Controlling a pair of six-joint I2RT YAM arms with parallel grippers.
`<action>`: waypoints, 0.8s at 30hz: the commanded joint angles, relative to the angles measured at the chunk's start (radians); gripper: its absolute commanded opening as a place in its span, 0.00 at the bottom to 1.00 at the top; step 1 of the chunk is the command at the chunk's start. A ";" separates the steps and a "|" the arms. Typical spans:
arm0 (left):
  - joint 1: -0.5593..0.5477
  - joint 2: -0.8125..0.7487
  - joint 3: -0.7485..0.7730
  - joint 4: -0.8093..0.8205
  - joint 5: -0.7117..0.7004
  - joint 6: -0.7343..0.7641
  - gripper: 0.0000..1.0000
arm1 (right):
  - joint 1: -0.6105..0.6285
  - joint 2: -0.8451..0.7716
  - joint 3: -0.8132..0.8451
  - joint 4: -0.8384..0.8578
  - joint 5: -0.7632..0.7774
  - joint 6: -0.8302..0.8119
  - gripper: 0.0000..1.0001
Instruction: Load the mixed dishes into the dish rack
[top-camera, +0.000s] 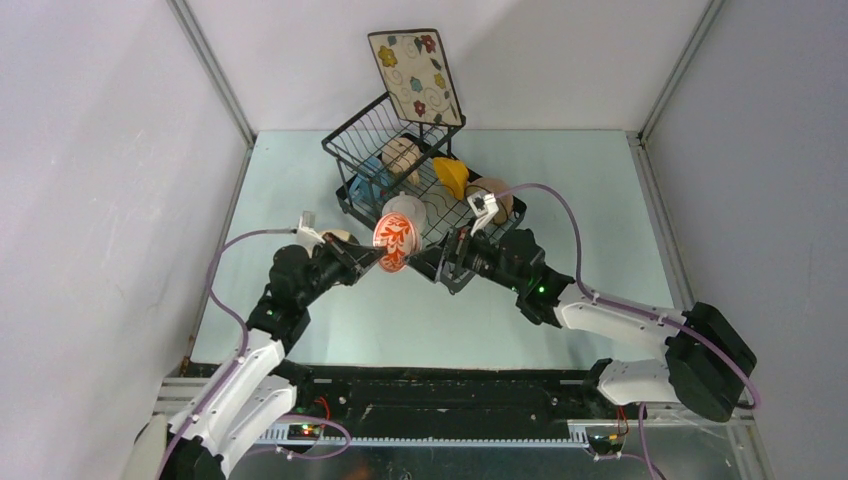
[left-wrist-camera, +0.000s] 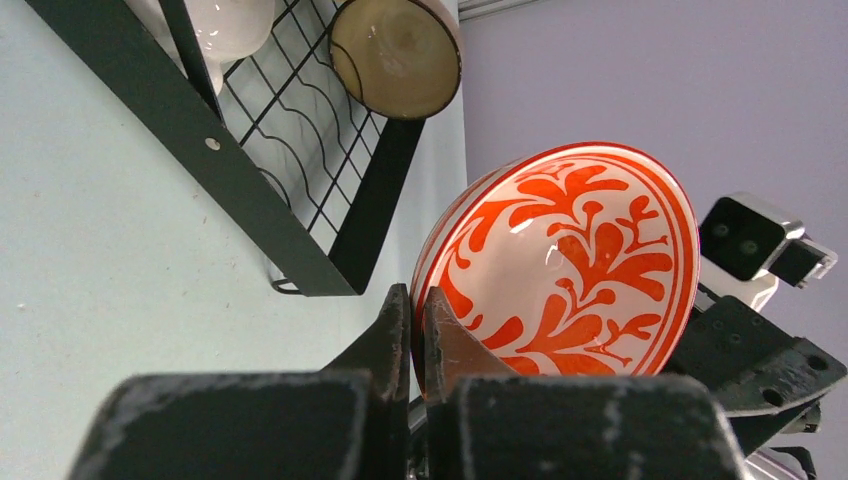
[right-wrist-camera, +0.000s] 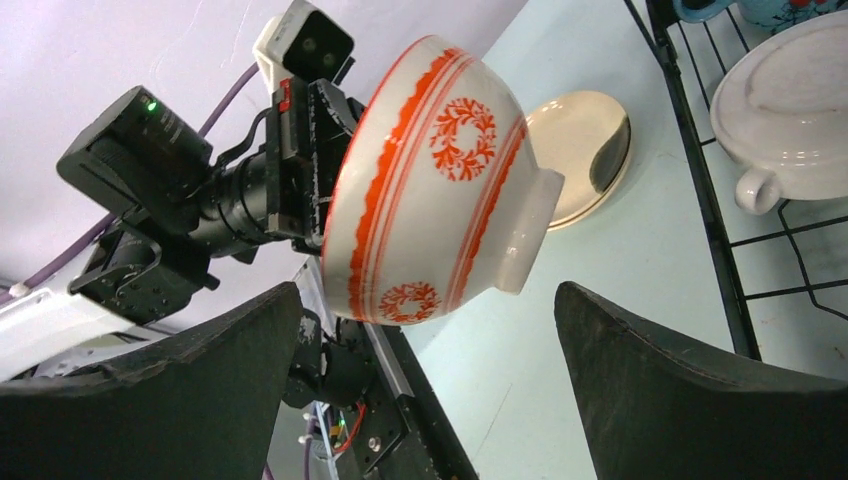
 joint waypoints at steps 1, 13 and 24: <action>-0.010 -0.002 0.038 0.131 0.024 -0.028 0.00 | 0.007 0.026 0.042 0.102 0.052 0.052 1.00; -0.032 0.009 0.028 0.154 -0.005 -0.002 0.00 | 0.018 0.061 0.082 0.100 0.040 0.087 0.71; -0.048 0.009 0.062 0.084 -0.021 0.071 0.50 | -0.012 0.016 0.132 -0.093 0.057 -0.123 0.08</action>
